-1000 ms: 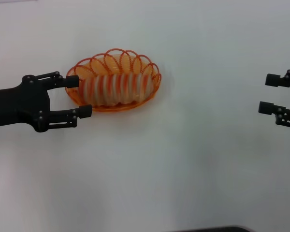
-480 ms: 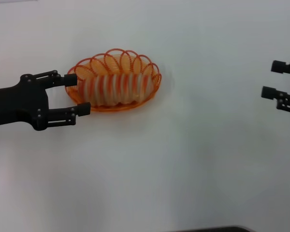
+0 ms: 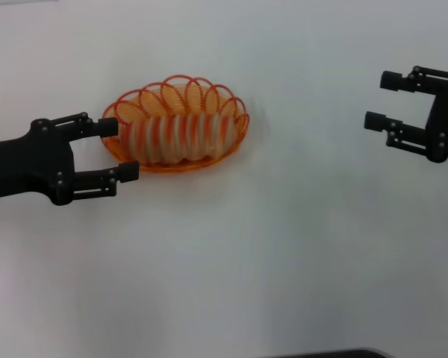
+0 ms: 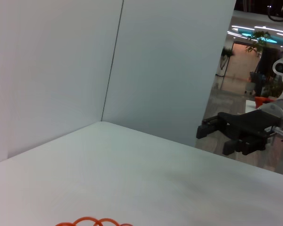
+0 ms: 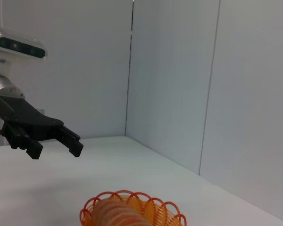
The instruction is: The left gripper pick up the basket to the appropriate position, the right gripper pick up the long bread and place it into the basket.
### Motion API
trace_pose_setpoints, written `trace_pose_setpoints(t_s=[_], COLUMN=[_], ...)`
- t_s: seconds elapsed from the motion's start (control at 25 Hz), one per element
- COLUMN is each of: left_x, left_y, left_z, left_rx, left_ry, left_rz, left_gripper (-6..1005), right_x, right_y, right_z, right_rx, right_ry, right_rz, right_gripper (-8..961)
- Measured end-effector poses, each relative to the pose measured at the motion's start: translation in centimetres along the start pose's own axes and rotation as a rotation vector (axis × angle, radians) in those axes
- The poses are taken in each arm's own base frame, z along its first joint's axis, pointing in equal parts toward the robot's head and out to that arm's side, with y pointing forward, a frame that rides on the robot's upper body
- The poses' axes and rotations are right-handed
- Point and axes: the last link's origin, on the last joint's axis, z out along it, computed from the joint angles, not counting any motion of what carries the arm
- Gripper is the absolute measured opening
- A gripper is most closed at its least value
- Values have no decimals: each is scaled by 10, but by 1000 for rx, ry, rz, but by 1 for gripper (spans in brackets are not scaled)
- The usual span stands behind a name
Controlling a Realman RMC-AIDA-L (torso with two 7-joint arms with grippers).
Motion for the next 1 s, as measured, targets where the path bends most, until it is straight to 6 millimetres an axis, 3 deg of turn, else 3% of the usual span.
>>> trace_pose_setpoints(t_s=[1.0], left_x=[2], left_y=[-2], left_z=[1], left_rx=[6], left_ry=[-1], left_rz=[4], left_gripper=[810], right_x=[2], right_y=[-3], right_z=[30], right_rx=[-30], right_ry=[-15], right_rz=[-22], right_gripper=[624])
